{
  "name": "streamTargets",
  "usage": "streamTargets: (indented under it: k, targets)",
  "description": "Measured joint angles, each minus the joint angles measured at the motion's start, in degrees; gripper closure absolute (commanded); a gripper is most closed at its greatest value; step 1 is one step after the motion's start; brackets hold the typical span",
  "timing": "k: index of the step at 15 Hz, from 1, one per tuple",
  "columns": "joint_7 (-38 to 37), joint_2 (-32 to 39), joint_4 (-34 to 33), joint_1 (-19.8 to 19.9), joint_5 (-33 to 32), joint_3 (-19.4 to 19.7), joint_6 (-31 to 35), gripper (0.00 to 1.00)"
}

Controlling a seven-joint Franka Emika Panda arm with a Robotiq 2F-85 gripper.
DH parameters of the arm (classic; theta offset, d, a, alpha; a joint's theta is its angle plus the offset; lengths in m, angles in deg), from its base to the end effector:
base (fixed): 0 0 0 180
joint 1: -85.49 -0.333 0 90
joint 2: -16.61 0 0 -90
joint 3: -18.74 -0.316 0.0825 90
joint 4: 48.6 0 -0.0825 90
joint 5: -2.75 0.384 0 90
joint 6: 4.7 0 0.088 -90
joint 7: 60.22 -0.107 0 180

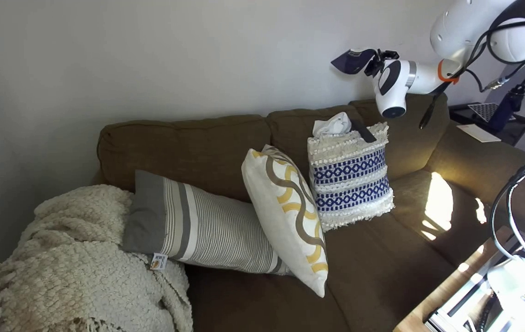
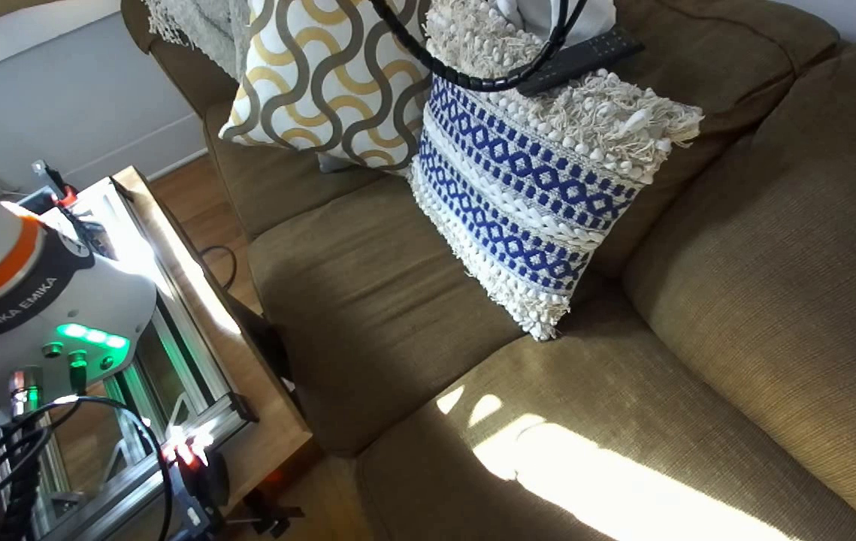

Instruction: Put the book on the backrest

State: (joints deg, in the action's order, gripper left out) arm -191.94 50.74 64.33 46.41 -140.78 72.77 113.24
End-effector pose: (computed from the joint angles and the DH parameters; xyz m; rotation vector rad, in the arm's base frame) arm 0.6313 -0.1397 0.3408 1.2935 0.1462 1.4904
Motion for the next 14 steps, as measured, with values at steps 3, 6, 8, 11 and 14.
streamTargets:
  k: [3,6,8,11,14]
  targets:
    - [-1.26,1.13,0.09,-0.86,0.0,1.0,0.0,0.98]
    - [-2.25,1.51,-0.23,-1.06,0.0,-0.93,-0.68,0.98]
    - [-3.67,1.84,-0.92,-1.61,0.0,-3.18,-1.89,0.98]
    - [-5.72,2.43,-2.56,-2.12,0.0,-6.24,-2.35,0.98]
    - [-6.67,2.52,-3.4,-2.4,0.0,-8.4,-2.29,0.98]
